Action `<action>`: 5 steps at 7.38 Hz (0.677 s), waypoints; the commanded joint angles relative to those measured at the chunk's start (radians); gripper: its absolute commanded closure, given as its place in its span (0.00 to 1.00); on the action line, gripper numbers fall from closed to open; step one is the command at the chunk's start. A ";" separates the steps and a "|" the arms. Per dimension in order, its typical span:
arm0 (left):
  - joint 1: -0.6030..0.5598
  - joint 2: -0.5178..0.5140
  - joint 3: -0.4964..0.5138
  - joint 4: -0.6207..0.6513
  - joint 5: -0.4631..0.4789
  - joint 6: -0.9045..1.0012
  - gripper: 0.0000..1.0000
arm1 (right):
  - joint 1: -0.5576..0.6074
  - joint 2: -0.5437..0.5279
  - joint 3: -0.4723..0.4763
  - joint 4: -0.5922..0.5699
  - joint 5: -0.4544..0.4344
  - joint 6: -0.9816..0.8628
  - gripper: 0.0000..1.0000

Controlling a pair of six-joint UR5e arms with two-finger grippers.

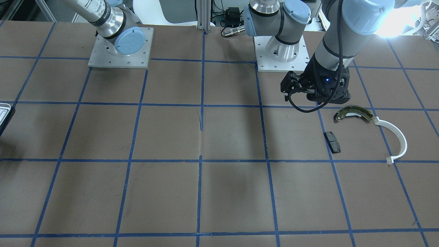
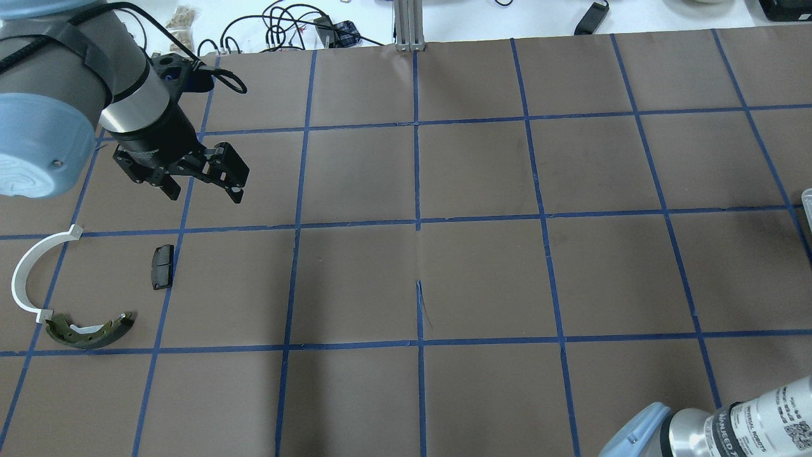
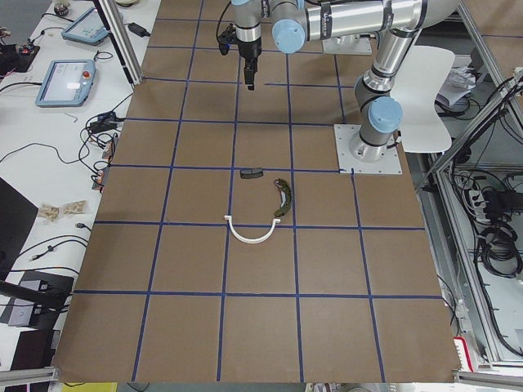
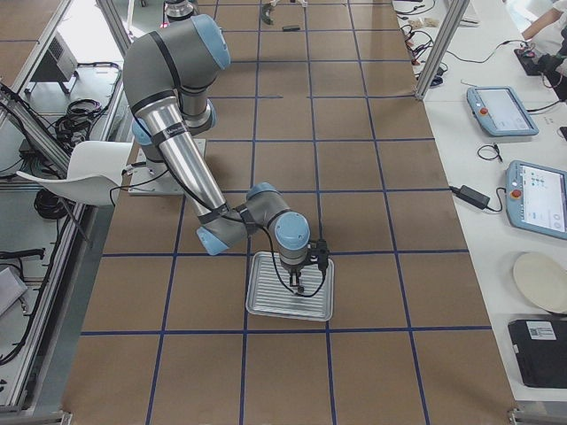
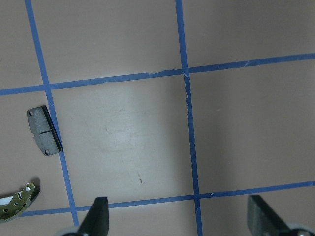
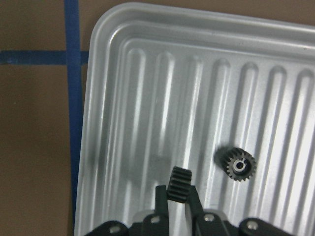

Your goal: Place bearing gear from tray to pile

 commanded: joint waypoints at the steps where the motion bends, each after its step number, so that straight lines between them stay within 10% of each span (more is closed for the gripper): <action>1: 0.000 -0.001 0.007 0.003 -0.001 0.000 0.00 | 0.144 -0.127 0.021 0.022 -0.005 0.095 1.00; 5: 0.002 0.009 0.009 0.004 0.002 0.002 0.00 | 0.664 -0.195 0.030 0.214 0.010 0.616 1.00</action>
